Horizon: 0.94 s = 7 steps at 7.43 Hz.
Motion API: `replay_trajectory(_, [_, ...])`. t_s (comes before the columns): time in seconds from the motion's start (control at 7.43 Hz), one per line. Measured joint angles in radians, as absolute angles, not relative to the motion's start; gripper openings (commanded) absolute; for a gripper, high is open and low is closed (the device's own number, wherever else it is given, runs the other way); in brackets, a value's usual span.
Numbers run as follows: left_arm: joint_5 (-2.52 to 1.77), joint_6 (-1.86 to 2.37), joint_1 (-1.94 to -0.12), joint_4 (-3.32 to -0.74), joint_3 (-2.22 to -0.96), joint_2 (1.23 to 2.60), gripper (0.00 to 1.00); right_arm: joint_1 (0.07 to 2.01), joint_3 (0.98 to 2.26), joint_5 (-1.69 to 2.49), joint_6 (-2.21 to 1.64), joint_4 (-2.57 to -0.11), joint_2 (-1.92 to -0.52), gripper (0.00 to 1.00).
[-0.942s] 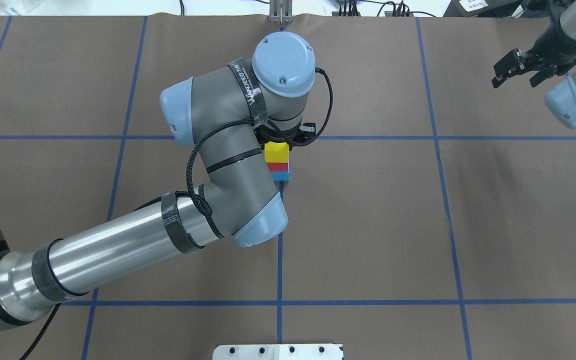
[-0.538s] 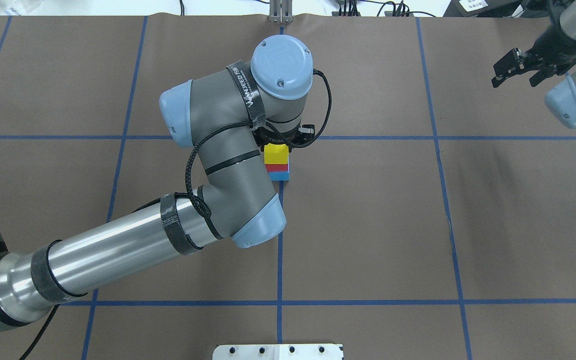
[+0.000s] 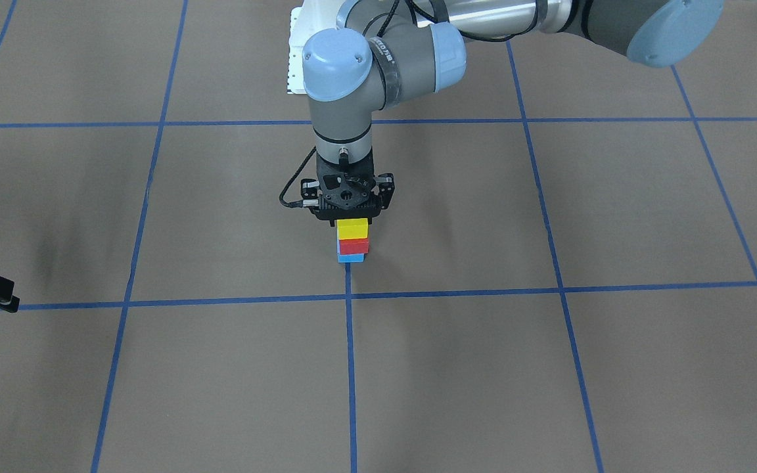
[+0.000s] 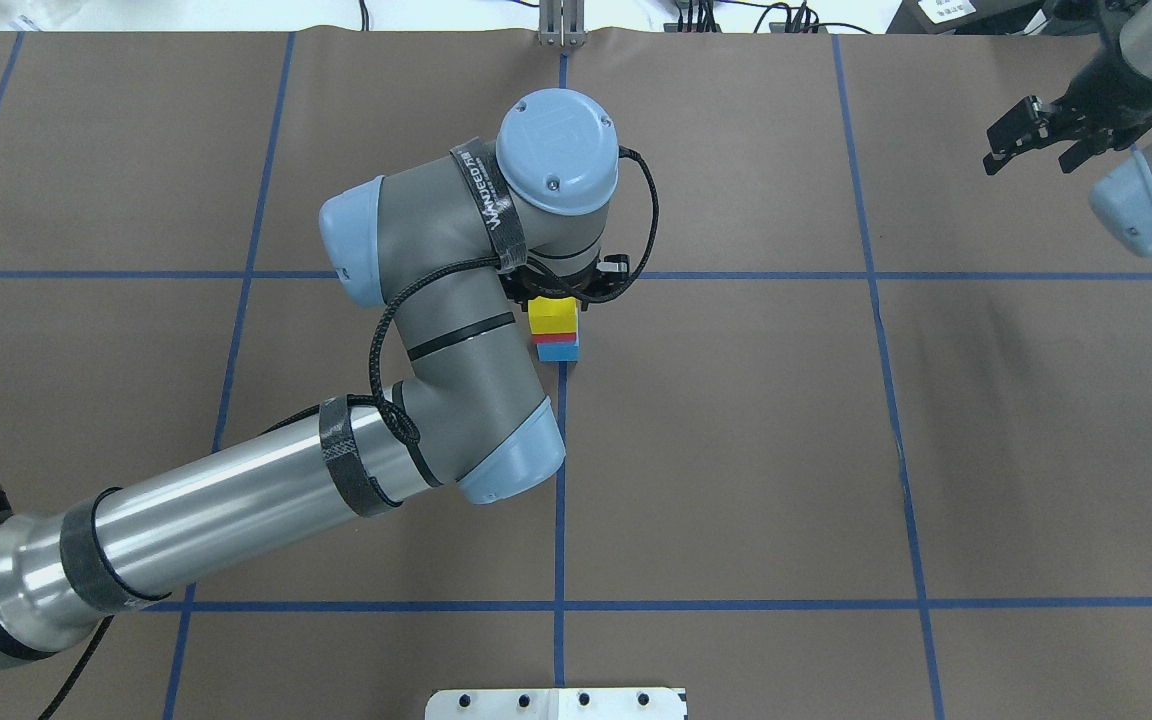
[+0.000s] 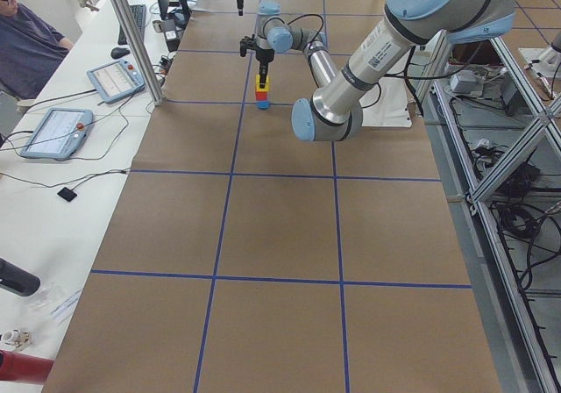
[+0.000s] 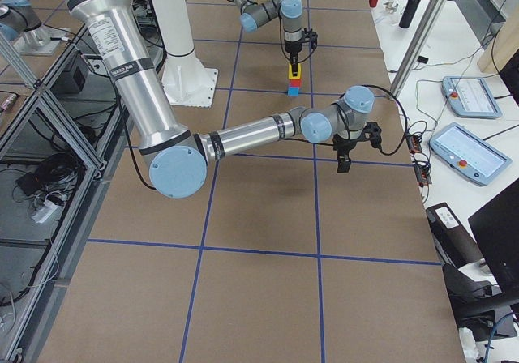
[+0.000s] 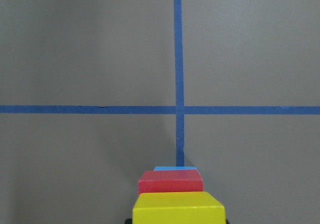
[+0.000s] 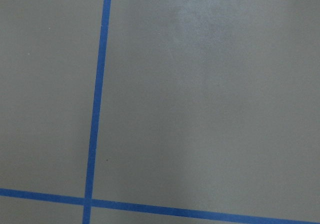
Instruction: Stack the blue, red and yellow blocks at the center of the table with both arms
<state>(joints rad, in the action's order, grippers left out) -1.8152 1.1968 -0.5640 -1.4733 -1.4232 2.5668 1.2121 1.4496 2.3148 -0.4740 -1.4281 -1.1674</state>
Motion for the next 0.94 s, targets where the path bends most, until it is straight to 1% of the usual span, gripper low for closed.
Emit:
replay_trajectory(0.54, [-1.82,1.195,-0.573,-1.472,-1.443,2.568,1.0,1.219,1.45,2.315,-0.473,-1.428,-1.166,0.99])
replay_trajectory(0.81, [-1.921,1.169,-0.659,-1.43,-1.531,2.554,1.0,1.225,1.452,2.312,-0.469,-1.426,-1.167,0.99])
replay_trajectory(0.94, [-1.978,1.125,-0.718,-1.391,-1.632,2.493,1.0,1.227,1.454,2.307,-0.468,-1.421,-1.17,0.99])
